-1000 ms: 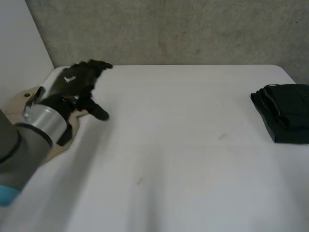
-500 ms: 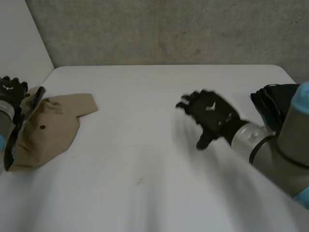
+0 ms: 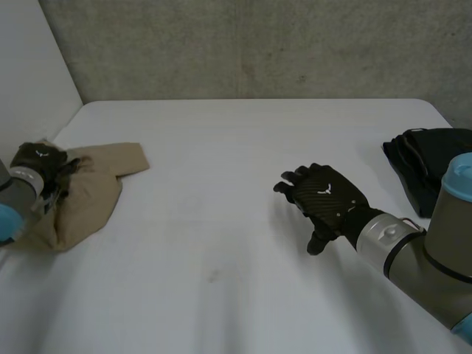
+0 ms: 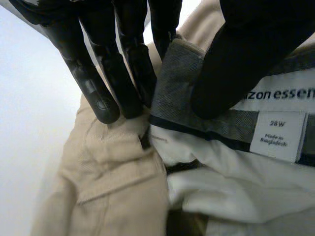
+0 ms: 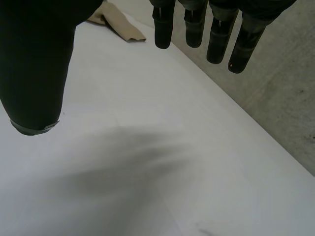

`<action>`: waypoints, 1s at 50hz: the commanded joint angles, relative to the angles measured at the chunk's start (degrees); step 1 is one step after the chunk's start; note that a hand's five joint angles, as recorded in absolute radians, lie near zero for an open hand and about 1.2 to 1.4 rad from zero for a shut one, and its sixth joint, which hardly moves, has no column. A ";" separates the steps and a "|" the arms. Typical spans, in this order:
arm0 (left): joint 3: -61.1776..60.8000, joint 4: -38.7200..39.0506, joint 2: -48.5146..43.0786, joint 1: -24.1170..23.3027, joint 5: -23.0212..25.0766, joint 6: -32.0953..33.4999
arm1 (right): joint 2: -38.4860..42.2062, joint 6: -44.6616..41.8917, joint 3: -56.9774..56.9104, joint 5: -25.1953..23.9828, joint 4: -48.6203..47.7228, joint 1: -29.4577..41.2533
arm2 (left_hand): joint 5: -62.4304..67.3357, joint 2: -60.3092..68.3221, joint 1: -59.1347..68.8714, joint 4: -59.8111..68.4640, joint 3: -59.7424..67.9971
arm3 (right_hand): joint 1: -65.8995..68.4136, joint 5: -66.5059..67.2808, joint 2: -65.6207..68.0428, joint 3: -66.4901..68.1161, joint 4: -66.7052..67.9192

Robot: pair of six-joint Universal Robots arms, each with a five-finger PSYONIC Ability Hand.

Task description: Fold the laundry.

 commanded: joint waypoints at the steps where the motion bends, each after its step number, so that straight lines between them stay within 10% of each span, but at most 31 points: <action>1: -4.17 0.09 10.66 -4.90 0.14 -10.47 | -1.29 -0.03 0.10 0.02 0.01 -1.97 | 16.76 13.29 19.09 12.61 16.30 | -1.18 -3.51 -2.14 -1.88 -2.89; 10: -14.54 -0.52 26.57 -24.30 0.84 -32.26 | -4.54 0.93 -1.65 2.56 -0.08 -6.18 | 16.76 13.29 19.09 12.61 16.30 | -1.18 -3.51 -2.14 -1.88 -2.89; 17: -20.09 0.27 24.66 -40.67 3.13 -35.45 | -4.80 1.20 -3.06 7.31 0.01 -8.12 | 16.76 13.29 19.09 12.61 16.30 | -1.18 -3.51 -2.14 -1.88 -2.89; 18: -20.09 0.27 22.47 -43.47 3.13 -35.27 | -4.72 1.20 -3.33 8.19 0.01 -8.21 | -9.70 -13.16 -7.37 -13.85 -10.16 | -1.18 -3.51 -2.14 -1.88 -2.89; 21: -19.83 0.27 20.70 -46.21 3.39 -35.27 | -4.72 1.11 -3.42 9.16 0.10 -8.03 | -22.88 -26.35 -20.55 -27.03 -23.35 | -1.18 -3.51 -2.14 -1.88 -2.89; 25: -18.08 0.27 21.83 -44.74 2.87 -35.27 | -4.63 1.11 -3.42 9.52 0.27 -7.95 | -50.57 -54.04 -48.25 -54.72 -51.04 | -1.18 -3.51 -2.14 -1.88 -2.89; 36: -17.81 -0.78 30.36 -24.26 1.98 -30.54 | -4.36 1.02 -4.21 8.99 0.89 -6.19 | -49.49 -52.96 -47.16 -53.64 -49.96 | -1.18 -3.51 -2.14 -1.88 -2.89; 50: -26.50 -3.69 30.45 -6.42 2.95 -9.53 | 6.77 1.02 -15.09 8.46 6.60 14.28 | -48.82 -52.29 -46.49 -52.97 -49.28 | -1.18 -3.51 -2.14 -1.88 -2.89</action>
